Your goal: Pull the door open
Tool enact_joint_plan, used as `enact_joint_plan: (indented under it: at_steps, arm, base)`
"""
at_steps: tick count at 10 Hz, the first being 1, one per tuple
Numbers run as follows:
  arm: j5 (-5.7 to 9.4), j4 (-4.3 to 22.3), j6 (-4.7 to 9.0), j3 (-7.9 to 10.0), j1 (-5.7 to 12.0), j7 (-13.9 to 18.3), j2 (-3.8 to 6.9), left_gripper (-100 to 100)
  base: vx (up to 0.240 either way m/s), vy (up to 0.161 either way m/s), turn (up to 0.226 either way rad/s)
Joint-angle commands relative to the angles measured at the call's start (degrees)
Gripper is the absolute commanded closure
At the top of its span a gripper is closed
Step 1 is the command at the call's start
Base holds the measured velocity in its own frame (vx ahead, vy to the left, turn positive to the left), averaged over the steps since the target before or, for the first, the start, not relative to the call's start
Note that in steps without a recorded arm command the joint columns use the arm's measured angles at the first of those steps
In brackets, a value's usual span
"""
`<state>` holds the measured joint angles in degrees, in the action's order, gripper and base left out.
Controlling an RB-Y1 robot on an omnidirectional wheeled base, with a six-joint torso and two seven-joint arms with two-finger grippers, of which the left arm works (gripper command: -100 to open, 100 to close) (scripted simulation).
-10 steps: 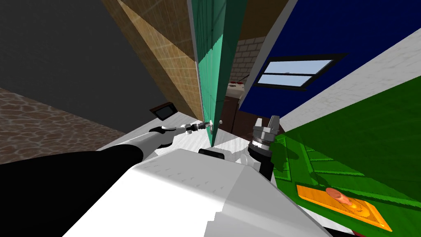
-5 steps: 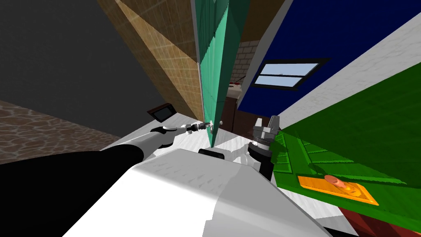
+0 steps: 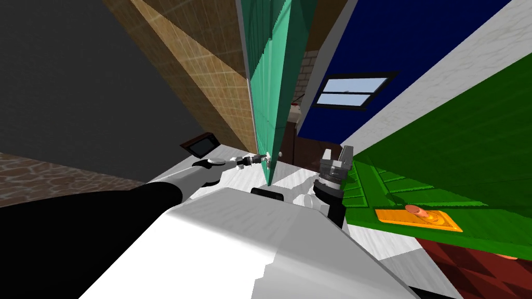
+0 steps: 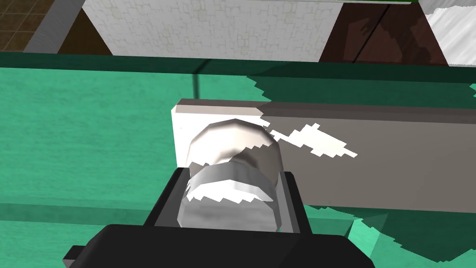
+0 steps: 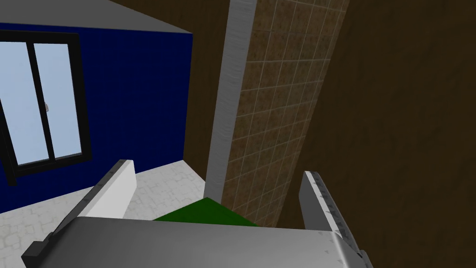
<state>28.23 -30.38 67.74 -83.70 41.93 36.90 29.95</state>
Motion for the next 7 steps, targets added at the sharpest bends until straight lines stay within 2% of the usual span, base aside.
enact_joint_plan:
  at_steps: [1,7]
  arm:
    - [0.39,1.0,0.57,-0.93,0.05,0.1,-0.74,100]
    - [2.46,3.9,1.64,-3.51,1.25,0.5,-2.8,100]
  base:
    - [-0.092,0.192,-0.124]
    - [-0.065,0.207,-0.127]
